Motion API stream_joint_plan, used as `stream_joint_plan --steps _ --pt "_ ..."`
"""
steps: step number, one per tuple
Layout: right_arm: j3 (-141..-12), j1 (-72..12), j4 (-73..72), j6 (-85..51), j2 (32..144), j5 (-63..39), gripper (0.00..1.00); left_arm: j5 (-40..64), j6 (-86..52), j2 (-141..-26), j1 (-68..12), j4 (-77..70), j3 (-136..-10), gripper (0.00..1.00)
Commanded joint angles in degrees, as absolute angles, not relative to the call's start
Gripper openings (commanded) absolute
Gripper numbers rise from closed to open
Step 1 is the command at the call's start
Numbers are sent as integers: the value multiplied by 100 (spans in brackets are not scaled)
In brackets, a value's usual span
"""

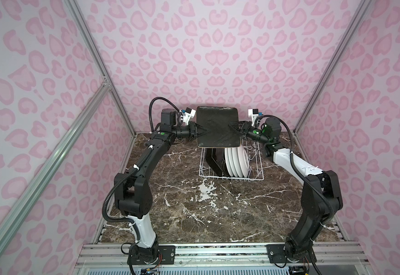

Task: Unload the plates from the dish rack
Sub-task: Place a plate at the top-left of the table.

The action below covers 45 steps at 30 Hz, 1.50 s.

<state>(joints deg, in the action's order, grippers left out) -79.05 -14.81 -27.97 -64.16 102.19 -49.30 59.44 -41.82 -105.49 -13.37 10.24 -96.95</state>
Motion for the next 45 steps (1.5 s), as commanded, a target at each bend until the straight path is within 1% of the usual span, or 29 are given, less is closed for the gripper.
stream_joint_plan --steps 1,7,11,13,14,15,16,19,24,28,33,36,40,45 --pt "-7868 -1468 -2987 -6303 10155 -4982 38 5983 -4033 -10416 -1344 523 -9679 4" --pt "-7850 -1426 -2871 -6224 10108 -4943 50 5981 -4034 -10347 -1334 501 -9685 3" --pt "-7875 -1381 -2404 -5902 10027 -4858 62 5981 -4034 -10302 -1325 498 -9716 3" --pt "-7905 -1346 -1855 -5481 9918 -4704 78 5985 -4018 -10283 -1301 540 -9759 3" --pt "-7942 -1337 -1488 -5167 9843 -4592 89 5993 -3981 -10275 -1273 588 -9796 3" --pt "-8012 -1336 -1068 -4797 9771 -4467 98 6000 -3893 -10283 -1255 698 -9865 3" --pt "-8096 -1336 -656 -4464 9718 -4358 99 6005 -3784 -10291 -1232 876 -9966 3" --pt "-8293 -1353 393 -3547 9549 -3974 99 6009 -3484 -10327 -1116 1374 -10234 3" --pt "-8249 -1396 1177 -2593 9237 -3376 99 5944 -3050 -10277 -786 2022 -10504 3" --pt "-8200 -1521 1533 -1975 9059 -2853 99 5736 -2438 -10241 -527 2913 -10782 3" --pt "-8289 -1795 1918 -1223 8973 -2215 99 5172 -1506 -10204 -237 4322 -11238 3" --pt "-8337 -1839 1955 -1134 8965 -2190 99 4755 -1073 -10178 -90 5016 -11458 3" --pt "-8296 -1887 1843 -1018 8911 -2235 99 4303 -676 -10082 85 5596 -11536 3" --pt "-8216 -2113 1840 -561 8825 -1867 100 3714 -237 -10079 275 6159 -11578 3"
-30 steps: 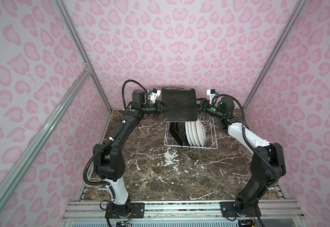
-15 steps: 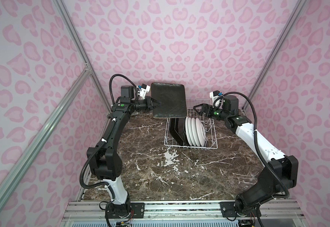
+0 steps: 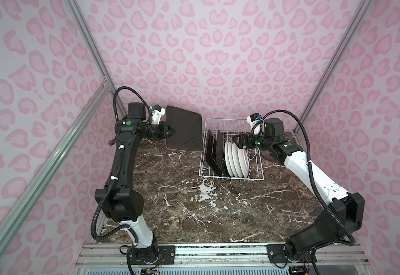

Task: Unload the plates from the dish rack
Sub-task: Place a plate at the top-left of the table.

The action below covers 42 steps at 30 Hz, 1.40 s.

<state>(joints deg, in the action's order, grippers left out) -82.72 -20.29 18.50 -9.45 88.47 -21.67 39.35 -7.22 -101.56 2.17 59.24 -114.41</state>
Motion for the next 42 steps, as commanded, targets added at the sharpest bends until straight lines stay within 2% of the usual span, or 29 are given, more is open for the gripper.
stream_joint_plan --steps 1,9,26,32,39,42 --pt "-8218 -2159 1870 -484 8814 -1795 100 3597 -144 -10102 302 6265 -11613 3" --pt "-8148 -2242 1929 -342 8743 -1637 100 2911 459 -10439 574 6625 -11716 3" --pt "-8087 -2268 2146 -307 8675 -1494 100 3011 1121 -11871 751 6688 -11769 3" --pt "-8100 -2276 2143 -435 8657 -1538 99 3164 1108 -12129 832 6547 -11590 3" --pt "-8022 -2307 2098 -520 8605 -1380 100 3988 989 -12401 1200 6160 -11261 3" --pt "-8012 -2323 2092 -527 8605 -1376 100 4038 1083 -12569 1296 6241 -11225 3"
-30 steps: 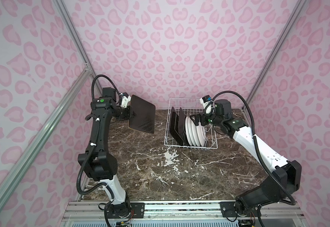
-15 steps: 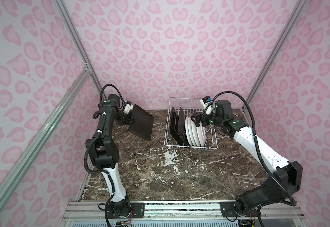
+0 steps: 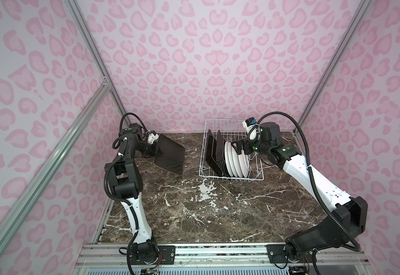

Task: Unload the plates from the dish rack
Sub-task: Place a plate at the top-left of the table.

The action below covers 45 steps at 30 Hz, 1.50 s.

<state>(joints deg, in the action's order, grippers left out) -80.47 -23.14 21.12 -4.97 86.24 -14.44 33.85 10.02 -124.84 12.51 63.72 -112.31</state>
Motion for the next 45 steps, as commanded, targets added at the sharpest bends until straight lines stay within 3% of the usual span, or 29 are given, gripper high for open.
stream_joint_plan --steps 1,14,25,38,39,45 --pt "-8021 -2329 2100 -527 8607 -1374 99 4041 1113 -12605 1312 6254 -11211 3" --pt "-8222 -2391 2166 -520 8780 -1459 100 3977 1244 -13099 1517 6319 -11182 4" --pt "-8200 -2401 2235 -483 8736 -1454 100 3553 1069 -13381 1725 6250 -11269 23" --pt "-8307 -2405 2205 -519 8825 -1549 100 3228 889 -13563 1863 6077 -11344 35" --pt "-8317 -2404 2205 -523 8826 -1547 99 3217 875 -13570 1861 6067 -11347 41" --pt "-8348 -2408 2193 -512 8869 -1559 100 3177 765 -13597 1859 5966 -11338 51"
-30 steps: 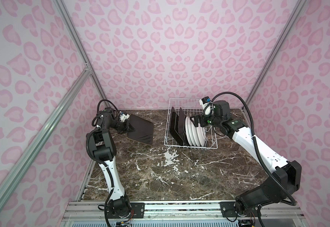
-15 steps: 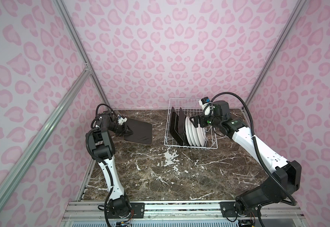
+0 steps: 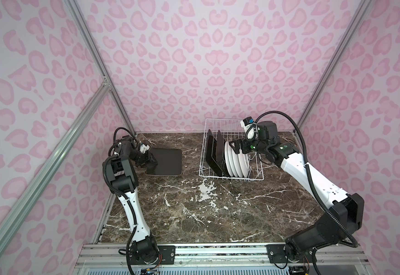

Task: Unload the plates from the dish rack
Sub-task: Place a plate at the top-left of the table.

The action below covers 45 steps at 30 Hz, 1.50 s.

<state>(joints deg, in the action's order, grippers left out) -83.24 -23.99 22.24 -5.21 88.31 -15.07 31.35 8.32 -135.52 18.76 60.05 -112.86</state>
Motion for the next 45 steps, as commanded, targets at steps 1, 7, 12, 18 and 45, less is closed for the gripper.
stream_joint_plan --steps 1,7,12,18,45 --pt "-8355 -2407 2191 -510 8874 -1559 100 3179 744 -13597 1863 5948 -11329 52" --pt "-8341 -2412 2204 -510 8874 -1532 100 3017 561 -13545 1863 5721 -11202 57" --pt "-8297 -2404 2213 -484 8848 -1454 100 2694 325 -13411 1863 5552 -11155 66" --pt "-8270 -2408 2240 -484 8820 -1341 100 2606 -73 -12954 1863 5215 -11035 71" --pt "-8158 -2363 2097 -734 8692 -1206 99 3781 -1751 -10363 311 3580 -10046 86"
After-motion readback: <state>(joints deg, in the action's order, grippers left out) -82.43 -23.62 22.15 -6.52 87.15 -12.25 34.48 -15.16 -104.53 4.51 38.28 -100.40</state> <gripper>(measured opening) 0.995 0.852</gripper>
